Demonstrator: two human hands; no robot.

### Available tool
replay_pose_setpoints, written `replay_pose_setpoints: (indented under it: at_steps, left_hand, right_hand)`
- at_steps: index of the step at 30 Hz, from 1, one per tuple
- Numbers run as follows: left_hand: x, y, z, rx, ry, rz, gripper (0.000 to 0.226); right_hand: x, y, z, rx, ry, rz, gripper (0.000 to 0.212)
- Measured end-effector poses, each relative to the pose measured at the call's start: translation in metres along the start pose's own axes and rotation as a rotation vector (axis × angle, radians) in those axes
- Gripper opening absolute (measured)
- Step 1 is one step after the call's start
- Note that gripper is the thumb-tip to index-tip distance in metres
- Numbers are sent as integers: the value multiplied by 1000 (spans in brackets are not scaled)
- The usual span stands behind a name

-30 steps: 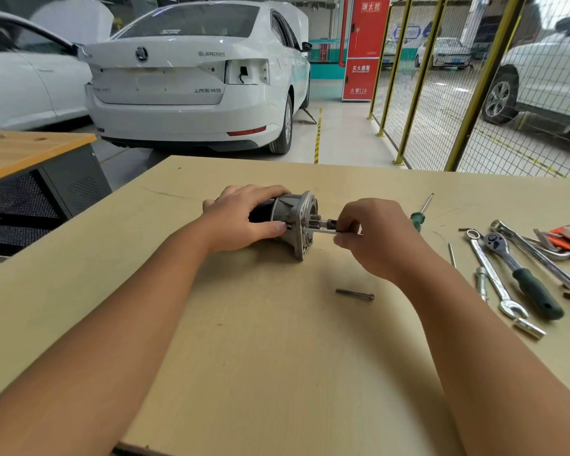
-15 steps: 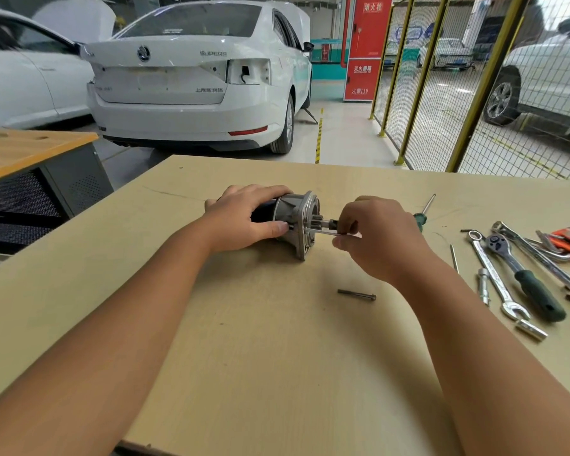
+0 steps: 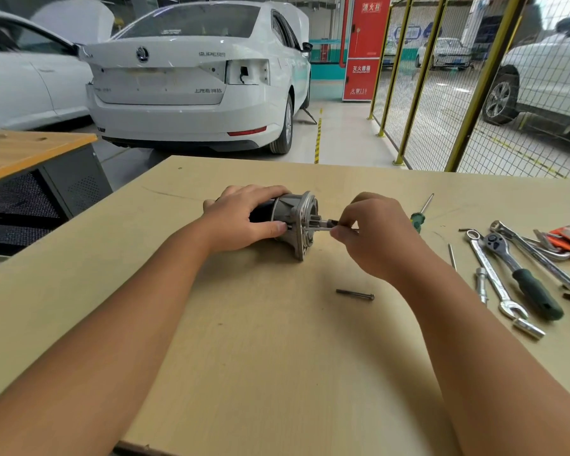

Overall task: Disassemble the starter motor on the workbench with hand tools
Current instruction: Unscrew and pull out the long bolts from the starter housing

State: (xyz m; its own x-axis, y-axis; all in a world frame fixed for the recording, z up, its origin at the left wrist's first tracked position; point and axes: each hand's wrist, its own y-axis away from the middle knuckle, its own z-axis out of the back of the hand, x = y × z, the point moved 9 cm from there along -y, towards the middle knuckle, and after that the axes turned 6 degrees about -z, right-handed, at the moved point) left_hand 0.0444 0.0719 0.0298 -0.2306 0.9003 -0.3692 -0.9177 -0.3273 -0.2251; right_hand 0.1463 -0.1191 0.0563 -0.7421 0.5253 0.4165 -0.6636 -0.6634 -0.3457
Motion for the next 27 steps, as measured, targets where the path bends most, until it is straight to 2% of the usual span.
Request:
replay_pose_setpoints:
  at_steps: [4,6,10,12,13,16,19,24,27]
  left_hand:
    - [0,0,0,0,-2,3,62]
    - [1,-1,-1,-3,-8,3,63]
    - [1,-1,-1,-6,-15,5,64]
    - [2,-1,-1,-8,-14,7,65]
    - [2,-1,-1,-9,-14,7,65]
    - [2,-1,0,-7,-11,8,66]
    - [1,-1,0,-5,-10,10,66]
    - [1,-1,-1,-4,-8,8,65]
    - [1,-1,-1,-2,-8,9,65]
  right_hand:
    - [4,4,8,-70,99,-2,12]
    - [4,4,8,-53,41,-12,9]
    - [2,3,2,10,-90,-32,22]
    - [2,3,1,25,-106,-17,18]
    - [2,3,2,22,-99,-1,13]
    - [3,1,3,31,-62,35,21]
    - [4,0,2,38,-28,31,18]
    - [8,5,11,-66,127,20,8]
    - [11,5,11,-68,84,31,11]
